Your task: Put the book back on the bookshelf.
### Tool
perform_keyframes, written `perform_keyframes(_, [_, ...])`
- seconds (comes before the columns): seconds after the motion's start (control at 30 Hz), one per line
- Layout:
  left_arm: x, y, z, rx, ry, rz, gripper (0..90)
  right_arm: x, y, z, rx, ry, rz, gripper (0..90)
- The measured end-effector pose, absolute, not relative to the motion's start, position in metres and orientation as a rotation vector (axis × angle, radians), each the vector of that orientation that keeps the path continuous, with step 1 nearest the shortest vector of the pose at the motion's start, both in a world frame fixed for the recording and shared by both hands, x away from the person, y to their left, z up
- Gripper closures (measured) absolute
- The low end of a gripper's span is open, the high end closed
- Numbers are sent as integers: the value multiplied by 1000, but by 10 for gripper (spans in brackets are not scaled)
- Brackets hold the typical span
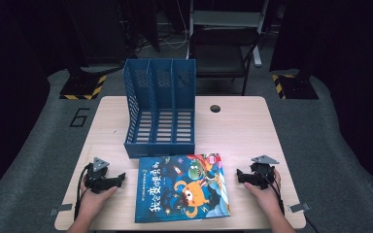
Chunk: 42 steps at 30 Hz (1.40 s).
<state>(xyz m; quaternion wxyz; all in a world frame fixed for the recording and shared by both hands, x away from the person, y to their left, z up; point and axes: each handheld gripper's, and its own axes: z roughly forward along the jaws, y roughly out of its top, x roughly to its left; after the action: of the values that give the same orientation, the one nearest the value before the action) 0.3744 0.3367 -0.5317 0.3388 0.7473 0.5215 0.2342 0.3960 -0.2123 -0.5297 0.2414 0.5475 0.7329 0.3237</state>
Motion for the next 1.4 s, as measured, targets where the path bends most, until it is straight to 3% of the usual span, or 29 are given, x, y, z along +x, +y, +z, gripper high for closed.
perform_keyframes(0.7, [372,335,-531,1938,1375,613,142,395,-213,-530,1503,2011,895,78])
perform_keyframes(0.97, [373,339,-531,1913,1382,582,162,392,-217,-528,1493,2006,902,178])
perform_keyframes(1.07, [373,340,-531,1899,1387,590,164,392,-217,-525,1482,2029,901,258])
perform_keyframes(1.2, [372,342,-529,1884,1404,573,224,389,-215,-521,1436,2074,899,409])
perform_keyframes(1.4, [372,344,-524,1878,1410,501,312,385,-213,-514,1381,2086,902,450])
